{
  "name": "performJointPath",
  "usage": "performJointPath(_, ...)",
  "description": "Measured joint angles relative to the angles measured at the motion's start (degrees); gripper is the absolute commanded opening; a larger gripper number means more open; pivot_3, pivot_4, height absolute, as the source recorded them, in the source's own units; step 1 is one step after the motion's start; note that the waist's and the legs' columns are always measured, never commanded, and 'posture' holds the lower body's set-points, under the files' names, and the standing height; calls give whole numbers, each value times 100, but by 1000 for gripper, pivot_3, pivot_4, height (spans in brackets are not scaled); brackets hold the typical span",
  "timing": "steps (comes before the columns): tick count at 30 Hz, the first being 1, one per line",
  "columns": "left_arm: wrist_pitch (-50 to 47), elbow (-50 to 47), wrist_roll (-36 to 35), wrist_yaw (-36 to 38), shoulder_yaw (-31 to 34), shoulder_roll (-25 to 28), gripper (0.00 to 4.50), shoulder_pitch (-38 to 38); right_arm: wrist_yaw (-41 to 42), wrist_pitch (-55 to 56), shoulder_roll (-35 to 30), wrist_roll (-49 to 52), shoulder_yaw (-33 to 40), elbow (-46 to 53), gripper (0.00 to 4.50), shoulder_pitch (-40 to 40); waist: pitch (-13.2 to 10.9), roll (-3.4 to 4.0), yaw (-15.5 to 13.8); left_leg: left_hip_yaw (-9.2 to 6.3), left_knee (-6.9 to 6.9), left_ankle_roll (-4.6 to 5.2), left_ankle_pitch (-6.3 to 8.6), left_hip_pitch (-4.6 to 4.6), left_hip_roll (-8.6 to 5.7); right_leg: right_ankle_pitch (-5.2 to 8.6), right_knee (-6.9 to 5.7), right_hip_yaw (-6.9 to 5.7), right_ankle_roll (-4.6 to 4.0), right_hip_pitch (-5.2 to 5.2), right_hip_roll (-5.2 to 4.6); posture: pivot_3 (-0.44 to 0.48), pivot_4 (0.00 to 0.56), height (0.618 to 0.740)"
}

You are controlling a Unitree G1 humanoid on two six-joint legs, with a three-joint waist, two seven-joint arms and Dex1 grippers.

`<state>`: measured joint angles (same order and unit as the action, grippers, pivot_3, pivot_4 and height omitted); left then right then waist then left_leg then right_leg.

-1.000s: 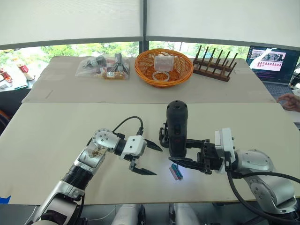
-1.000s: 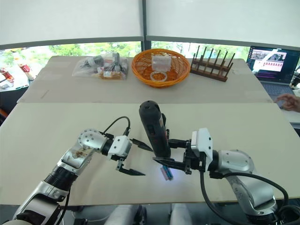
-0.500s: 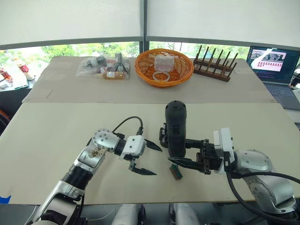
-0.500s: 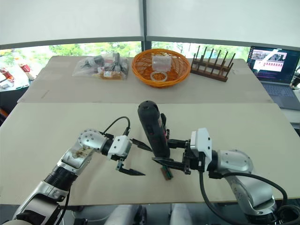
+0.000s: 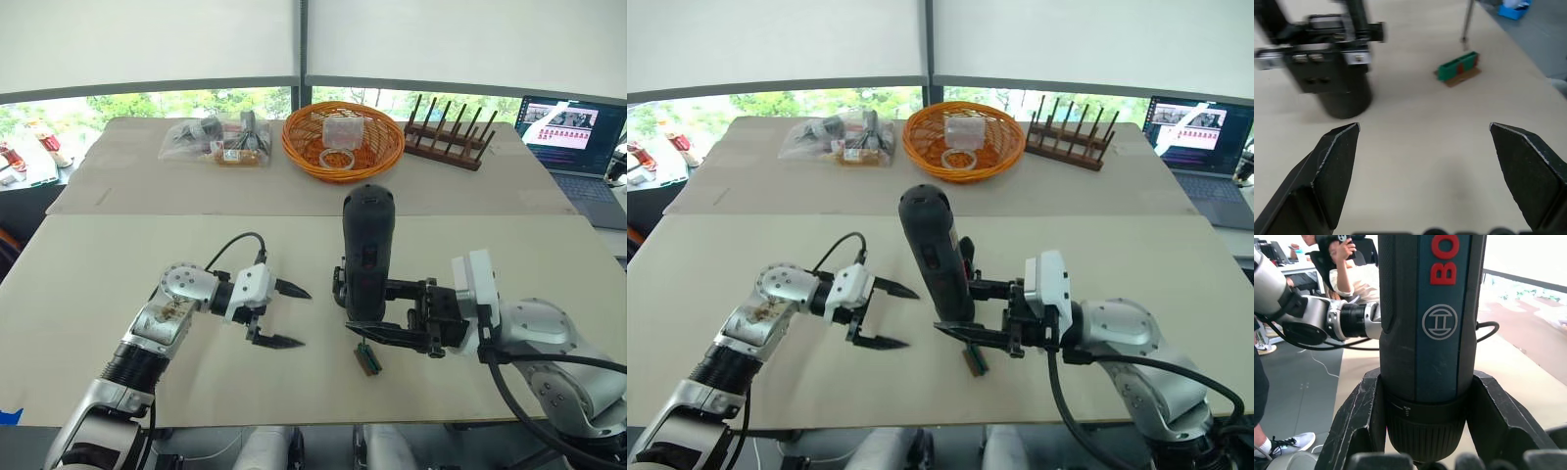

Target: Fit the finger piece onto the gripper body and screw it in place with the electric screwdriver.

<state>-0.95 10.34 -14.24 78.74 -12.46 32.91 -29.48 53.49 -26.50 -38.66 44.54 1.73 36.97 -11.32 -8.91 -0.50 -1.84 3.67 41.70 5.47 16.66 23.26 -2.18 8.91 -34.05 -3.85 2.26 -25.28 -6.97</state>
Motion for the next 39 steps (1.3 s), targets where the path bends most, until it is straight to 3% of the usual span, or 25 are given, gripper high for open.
performJointPath(13, 347, 602, 612, -1005, -249, -1066, 4500, -176, -238, -419, -3, 416, 73, -64, 1891, -659, 0, -1, -36, 1, 0, 3, 2, 3, -1, -1, 0, -2, 0, 0, -7, 0, 150, 740)
performJointPath(26, -430, 738, 722, -1689, -337, -1713, 4500, -102, -218, -420, -21, 397, 74, -150, 1891, -696, -1, -2, -34, 1, 0, 11, 6, 4, 0, -2, 1, -3, 1, -1, -10, 0, 150, 740)
performJointPath(29, -430, 766, 706, -1712, -328, -1774, 3667, -101, -247, -420, -22, 395, 76, -148, 1891, -644, -1, -1, -33, 1, 0, 16, 9, 5, -1, -2, 1, -3, 1, -1, -14, 0, 150, 740)
performJointPath(32, -355, 959, 569, -1169, -368, -1672, 2292, -235, -224, -420, -76, 389, 88, -148, 1891, -602, -1, -1, -43, 1, 0, 25, 14, 7, -2, -2, 2, -5, 1, -4, -14, 0, 150, 740)
performJointPath(34, -141, 1430, 587, -843, -404, -1636, 1961, -578, -198, -420, -121, 388, 95, -148, 1891, -601, -1, -3, -61, 1, 1, 25, 14, 8, -5, -2, 2, -7, 1, -3, -14, 0, 150, 740)
performJointPath(38, 597, 2530, 714, -304, -473, -1734, 51, -1362, -188, -420, -126, 396, 114, -129, 1891, -587, -2, -3, -66, 2, 5, 58, 33, 9, -11, -3, 4, -8, 2, 1, -17, 0, 150, 740)
performJointPath(39, 855, 2876, 766, -183, -506, -1782, 0, -1548, -193, -420, -129, 397, 125, -111, 1891, -565, -2, -3, -59, 3, 5, 60, 34, 10, -12, -3, 6, -8, 3, 0, -17, 0, 150, 740)
